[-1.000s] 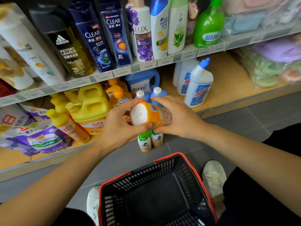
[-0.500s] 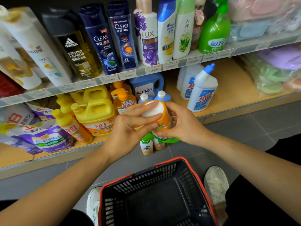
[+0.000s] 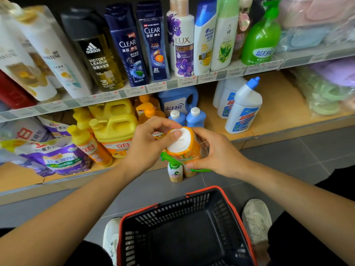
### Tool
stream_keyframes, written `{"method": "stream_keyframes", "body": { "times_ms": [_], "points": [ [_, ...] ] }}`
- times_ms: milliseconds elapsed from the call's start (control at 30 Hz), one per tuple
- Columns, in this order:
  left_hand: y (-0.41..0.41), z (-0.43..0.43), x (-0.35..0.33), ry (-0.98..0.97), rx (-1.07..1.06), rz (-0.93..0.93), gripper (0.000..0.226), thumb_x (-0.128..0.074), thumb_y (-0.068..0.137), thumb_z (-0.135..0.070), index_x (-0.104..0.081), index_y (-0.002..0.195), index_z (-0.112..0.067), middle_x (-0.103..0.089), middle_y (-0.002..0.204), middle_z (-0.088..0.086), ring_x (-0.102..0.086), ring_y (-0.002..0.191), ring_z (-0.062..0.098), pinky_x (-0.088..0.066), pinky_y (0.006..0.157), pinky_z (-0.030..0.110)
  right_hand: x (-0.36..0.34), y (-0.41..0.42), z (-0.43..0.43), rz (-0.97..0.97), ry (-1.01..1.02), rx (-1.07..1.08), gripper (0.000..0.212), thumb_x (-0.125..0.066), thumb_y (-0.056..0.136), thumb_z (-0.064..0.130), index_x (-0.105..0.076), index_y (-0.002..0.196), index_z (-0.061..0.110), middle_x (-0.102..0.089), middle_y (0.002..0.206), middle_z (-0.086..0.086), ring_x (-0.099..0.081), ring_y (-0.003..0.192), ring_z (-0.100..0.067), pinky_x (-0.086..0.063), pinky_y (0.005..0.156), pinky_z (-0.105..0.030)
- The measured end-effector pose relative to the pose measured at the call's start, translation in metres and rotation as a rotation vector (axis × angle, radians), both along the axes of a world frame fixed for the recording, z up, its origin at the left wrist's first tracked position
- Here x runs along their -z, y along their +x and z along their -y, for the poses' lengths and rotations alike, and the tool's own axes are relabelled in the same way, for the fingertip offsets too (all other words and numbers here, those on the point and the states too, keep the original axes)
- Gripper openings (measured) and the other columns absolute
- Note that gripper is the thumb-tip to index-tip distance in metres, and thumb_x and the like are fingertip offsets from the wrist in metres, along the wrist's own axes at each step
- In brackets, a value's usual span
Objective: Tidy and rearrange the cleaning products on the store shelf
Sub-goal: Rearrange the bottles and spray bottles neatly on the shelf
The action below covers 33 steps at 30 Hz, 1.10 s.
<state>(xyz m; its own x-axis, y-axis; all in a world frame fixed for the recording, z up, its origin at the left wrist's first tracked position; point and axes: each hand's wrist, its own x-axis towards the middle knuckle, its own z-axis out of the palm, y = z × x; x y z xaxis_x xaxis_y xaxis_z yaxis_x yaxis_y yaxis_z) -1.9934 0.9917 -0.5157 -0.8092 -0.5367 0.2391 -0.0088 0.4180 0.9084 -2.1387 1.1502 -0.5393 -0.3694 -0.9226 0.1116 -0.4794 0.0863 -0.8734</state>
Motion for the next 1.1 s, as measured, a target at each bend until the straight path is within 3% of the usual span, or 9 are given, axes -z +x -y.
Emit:
{"method": "stream_keyframes", "body": {
  "times_ms": [100, 300, 467, 600, 733, 833, 900, 1000, 1100],
  "points": [
    [0.002, 0.002, 0.0, -0.009, 0.061, 0.006, 0.017, -0.071, 0.091, -0.017, -0.075, 0.106, -0.025, -0.066, 0.112, 0.005, -0.061, 0.099, 0.007, -0.051, 0.081, 0.02, 0.0, -0.002, 0.001, 0.007, -0.014, 0.018, 0.076, -0.093, 0.065, 0.027, -0.057, 0.133, 0.029, -0.068, 0.116, 0.017, -0.064, 0.109, -0.002, -0.055, 0.092, -0.029],
    [0.003, -0.006, 0.002, 0.115, 0.122, 0.003, 0.024, -0.071, 0.086, -0.027, -0.077, 0.109, -0.024, -0.06, 0.131, -0.001, -0.056, 0.127, 0.018, -0.06, 0.089, 0.041, 0.0, -0.005, 0.002, 0.02, -0.027, 0.059, 0.075, -0.093, 0.066, 0.027, -0.058, 0.132, 0.026, -0.07, 0.113, 0.012, -0.066, 0.104, -0.003, -0.056, 0.091, -0.034],
    [0.004, -0.003, 0.003, 0.153, 0.072, -0.023, 0.017, -0.07, 0.086, -0.024, -0.078, 0.101, -0.02, -0.065, 0.131, 0.0, -0.059, 0.127, 0.016, -0.058, 0.093, 0.047, 0.0, -0.008, 0.002, 0.02, 0.004, 0.077, 0.07, -0.092, 0.066, 0.03, -0.057, 0.127, 0.035, -0.07, 0.111, 0.014, -0.065, 0.1, 0.001, -0.055, 0.086, -0.027],
    [0.002, -0.001, 0.011, 0.279, 0.001, -0.035, 0.026, -0.066, 0.094, -0.004, -0.07, 0.116, -0.018, -0.071, 0.119, 0.004, -0.072, 0.1, 0.027, -0.062, 0.083, 0.039, 0.0, -0.015, 0.003, 0.121, -0.005, 0.114, 0.059, -0.09, 0.069, 0.026, -0.06, 0.12, 0.03, -0.072, 0.111, 0.011, -0.067, 0.101, -0.001, -0.056, 0.085, -0.024],
    [0.004, 0.003, 0.032, 0.199, -0.021, 0.205, 0.031, -0.072, 0.091, -0.006, -0.067, 0.119, -0.02, -0.072, 0.111, 0.002, -0.071, 0.094, 0.022, -0.061, 0.077, 0.032, -0.005, -0.023, 0.005, 0.254, -0.069, 0.194, 0.048, -0.087, 0.074, 0.018, -0.061, 0.112, 0.029, -0.073, 0.106, 0.014, -0.068, 0.099, -0.001, -0.054, 0.076, -0.015],
    [0.007, 0.002, 0.055, 0.102, 0.08, 0.476, 0.053, -0.081, 0.084, -0.021, -0.06, 0.132, -0.022, -0.066, 0.125, -0.003, -0.065, 0.109, 0.015, -0.055, 0.093, 0.034, -0.006, -0.027, 0.006, 0.43, -0.152, 0.248, 0.049, -0.084, 0.075, 0.014, -0.059, 0.117, 0.02, -0.075, 0.107, 0.002, -0.071, 0.101, -0.013, -0.057, 0.081, -0.026],
    [0.009, 0.0, 0.067, 0.148, 0.164, 0.572, 0.065, -0.085, 0.081, -0.028, -0.054, 0.138, -0.024, -0.063, 0.13, -0.002, -0.061, 0.118, 0.017, -0.052, 0.101, 0.036, -0.005, -0.029, 0.006, 0.518, -0.194, 0.273, 0.05, -0.085, 0.074, 0.018, -0.058, 0.116, 0.021, -0.075, 0.107, -0.002, -0.071, 0.103, -0.019, -0.059, 0.083, -0.035],
    [0.011, 0.001, 0.073, 0.263, 0.179, 0.573, 0.052, -0.088, 0.077, -0.023, -0.061, 0.12, -0.024, -0.069, 0.118, 0.003, -0.065, 0.114, 0.02, -0.055, 0.099, 0.042, -0.004, -0.035, 0.006, 0.58, -0.22, 0.306, 0.061, -0.082, 0.077, 0.016, -0.051, 0.13, 0.018, -0.073, 0.109, 0.007, -0.07, 0.105, -0.017, -0.059, 0.079, -0.041],
    [0.01, 0.004, 0.068, 0.34, 0.163, 0.48, 0.033, -0.087, 0.075, -0.011, -0.068, 0.102, -0.017, -0.073, 0.101, 0.007, -0.07, 0.1, 0.028, -0.061, 0.087, 0.042, -0.003, -0.044, 0.006, 0.613, -0.217, 0.381, 0.077, -0.077, 0.085, 0.012, -0.034, 0.144, 0.038, -0.064, 0.117, 0.015, -0.068, 0.109, -0.011, -0.061, 0.074, -0.038]
  ]
}}
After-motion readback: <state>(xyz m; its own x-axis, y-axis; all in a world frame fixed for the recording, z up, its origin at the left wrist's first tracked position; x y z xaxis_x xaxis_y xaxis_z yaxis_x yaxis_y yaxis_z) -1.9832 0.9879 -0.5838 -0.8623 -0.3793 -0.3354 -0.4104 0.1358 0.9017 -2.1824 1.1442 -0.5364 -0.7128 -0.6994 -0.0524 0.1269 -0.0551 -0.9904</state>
